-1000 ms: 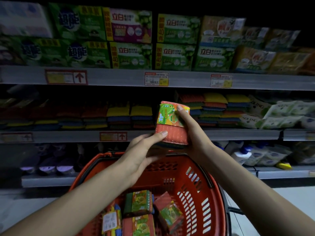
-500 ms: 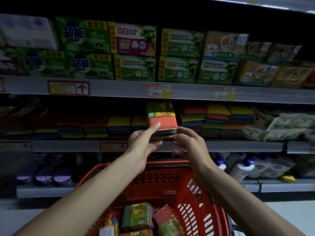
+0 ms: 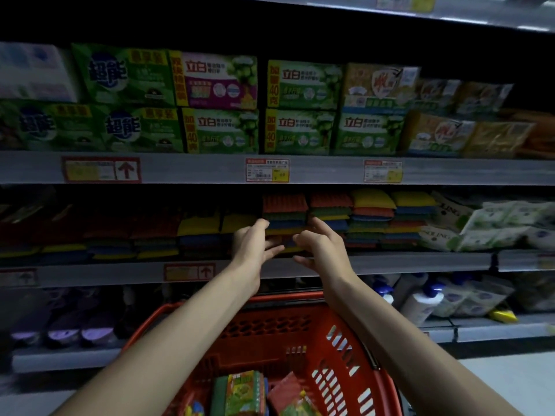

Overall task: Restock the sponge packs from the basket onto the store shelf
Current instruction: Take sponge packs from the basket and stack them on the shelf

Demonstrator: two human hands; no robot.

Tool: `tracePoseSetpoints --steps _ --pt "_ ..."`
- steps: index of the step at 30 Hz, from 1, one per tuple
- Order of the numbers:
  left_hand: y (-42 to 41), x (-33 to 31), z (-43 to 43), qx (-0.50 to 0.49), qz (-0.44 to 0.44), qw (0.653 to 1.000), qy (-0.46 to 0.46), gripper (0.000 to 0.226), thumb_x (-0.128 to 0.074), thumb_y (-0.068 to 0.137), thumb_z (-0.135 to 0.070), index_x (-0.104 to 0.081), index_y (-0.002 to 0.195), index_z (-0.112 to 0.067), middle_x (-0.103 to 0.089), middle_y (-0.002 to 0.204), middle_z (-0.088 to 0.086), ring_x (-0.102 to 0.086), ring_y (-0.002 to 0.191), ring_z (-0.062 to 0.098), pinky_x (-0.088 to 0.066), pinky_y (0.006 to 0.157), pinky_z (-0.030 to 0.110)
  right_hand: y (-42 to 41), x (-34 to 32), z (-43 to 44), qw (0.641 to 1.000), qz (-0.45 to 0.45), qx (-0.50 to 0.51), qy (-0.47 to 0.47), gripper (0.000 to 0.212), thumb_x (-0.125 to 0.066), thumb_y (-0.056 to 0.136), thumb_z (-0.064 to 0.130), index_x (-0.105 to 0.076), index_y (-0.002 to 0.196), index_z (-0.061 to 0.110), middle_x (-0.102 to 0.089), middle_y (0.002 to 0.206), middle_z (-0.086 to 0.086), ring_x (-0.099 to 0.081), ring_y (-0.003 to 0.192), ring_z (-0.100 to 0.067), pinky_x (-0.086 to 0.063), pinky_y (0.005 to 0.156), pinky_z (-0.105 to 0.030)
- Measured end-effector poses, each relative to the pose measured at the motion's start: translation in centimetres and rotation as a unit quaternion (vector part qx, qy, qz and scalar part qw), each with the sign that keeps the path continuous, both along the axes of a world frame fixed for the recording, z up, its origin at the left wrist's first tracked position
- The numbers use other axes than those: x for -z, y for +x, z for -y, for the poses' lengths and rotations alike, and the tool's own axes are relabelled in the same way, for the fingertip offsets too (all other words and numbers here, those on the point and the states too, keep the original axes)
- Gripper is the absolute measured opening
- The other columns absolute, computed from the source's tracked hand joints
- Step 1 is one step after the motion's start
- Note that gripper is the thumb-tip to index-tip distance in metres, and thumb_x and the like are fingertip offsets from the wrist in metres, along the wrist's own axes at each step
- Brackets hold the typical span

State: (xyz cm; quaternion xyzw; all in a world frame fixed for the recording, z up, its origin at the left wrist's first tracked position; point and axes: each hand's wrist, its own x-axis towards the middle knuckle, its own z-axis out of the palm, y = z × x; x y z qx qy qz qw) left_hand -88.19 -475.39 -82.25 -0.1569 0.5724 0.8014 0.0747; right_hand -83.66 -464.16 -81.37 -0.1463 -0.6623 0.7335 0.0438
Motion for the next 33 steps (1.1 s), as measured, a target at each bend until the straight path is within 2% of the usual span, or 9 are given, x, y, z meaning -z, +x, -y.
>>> tracePoseSetpoints --steps 3,7,13,16,19,22,24,30,33 --pt "-0.3 0.3 0.0 -0.010 -0.001 1.000 -0.028 0.010 -0.053 0.103 -0.014 -0.058 0.105 -0.005 -0.064 0.121 0.024 -0.073 0.092 0.032 -0.062 0.082 0.042 -0.2 0.0 0.1 1.000 0.009 0.009 0.005 0.069 -0.062 0.095 0.009 -0.035 0.158 0.017 -0.047 0.154 -0.009 -0.056 0.129 -0.024 -0.056 0.101 -0.040" --pt "-0.4 0.7 -0.2 -0.024 -0.010 0.998 -0.054 0.050 -0.057 0.102 -0.009 -0.039 0.148 0.002 -0.059 0.130 0.020 -0.074 0.096 0.028 -0.065 0.066 0.035 -0.1 0.0 0.0 0.999 0.005 0.039 0.021 0.063 -0.062 0.094 0.004 -0.044 0.154 0.014 -0.054 0.142 -0.006 -0.060 0.123 -0.024 -0.057 0.100 -0.040" --pt "-0.6 1.1 -0.1 -0.053 0.000 0.996 -0.071 0.069 -0.061 0.099 -0.004 -0.025 0.158 -0.005 -0.059 0.126 0.018 -0.075 0.086 0.027 -0.063 0.055 0.035 -0.4 0.2 -0.8 0.991 0.021 0.133 -0.005 0.024 -0.056 0.097 0.000 -0.066 0.113 0.014 -0.071 0.112 -0.016 -0.070 0.104 -0.028 -0.061 0.087 -0.038" --pt "-0.6 1.2 -0.4 -0.067 0.027 0.995 -0.067 0.064 -0.064 0.098 -0.005 -0.033 0.153 -0.004 -0.063 0.107 0.012 -0.075 0.075 0.025 -0.062 0.053 0.037 -0.9 1.0 -2.0 0.979 0.060 0.183 -0.070 0.012 -0.056 0.101 0.004 -0.067 0.108 0.006 -0.074 0.107 -0.019 -0.072 0.103 -0.035 -0.061 0.083 -0.041" --pt "-0.3 1.0 -0.8 -0.060 0.063 0.996 -0.034 0.032 -0.067 0.097 -0.010 -0.057 0.124 0.003 -0.067 0.098 0.015 -0.073 0.072 0.023 -0.063 0.051 0.035 -1.4 1.6 -3.3 0.970 0.087 0.181 -0.139 0.010 -0.057 0.102 0.007 -0.064 0.099 -0.001 -0.074 0.106 -0.027 -0.070 0.068 -0.031 -0.044 0.050 -0.026" --pt "-0.2 0.9 -1.0 -0.053 0.081 0.995 -0.005 0.015 -0.069 0.095 -0.011 -0.061 0.102 0.000 -0.068 0.094 0.015 -0.073 0.074 0.024 -0.063 0.056 0.034 -2.3 2.5 -4.5 0.968 0.094 0.146 -0.182 0.030 -0.056 0.103 0.009 -0.052 0.073 0.007 -0.055 0.050 -0.004 -0.037 0.030 -0.010 -0.025 0.034 -0.021" --pt "-0.3 0.9 -1.1 -0.053 0.079 0.995 -0.007 0.015 -0.070 0.093 -0.009 -0.062 0.101 0.001 -0.070 0.097 0.016 -0.075 0.077 0.026 -0.063 0.054 0.033 -2.7 2.7 -4.9 0.969 0.094 0.137 -0.182 0.040 -0.057 0.103 0.012 -0.044 0.066 0.013 -0.044 0.037 0.004 -0.038 0.025 -0.006 -0.029 0.030 -0.020" --pt "-0.3 1.1 -1.4 -0.041 0.088 0.995 0.004 0.022 -0.069 0.095 -0.007 -0.061 0.112 0.004 -0.070 0.094 0.019 -0.076 0.073 0.028 -0.060 0.047 0.031 -3.6 2.8 -4.6 0.969 0.102 0.159 -0.159 0.018 -0.063 0.101 0.017 -0.061 0.089 0.003 -0.068 0.067 -0.007 -0.058 0.036 -0.007 -0.047 0.044 -0.022" --pt "-0.5 1.2 -1.5 -0.045 0.086 0.995 0.002 0.024 -0.065 0.098 -0.006 -0.059 0.119 0.003 -0.068 0.093 0.018 -0.076 0.071 0.028 -0.057 0.046 0.028 -4.2 3.0 -4.6 0.968 0.096 0.176 -0.151 0.026 -0.064 0.099 0.016 -0.064 0.117 -0.003 -0.073 0.087 -0.014 -0.074 0.069 -0.016 -0.055 0.066 -0.029"
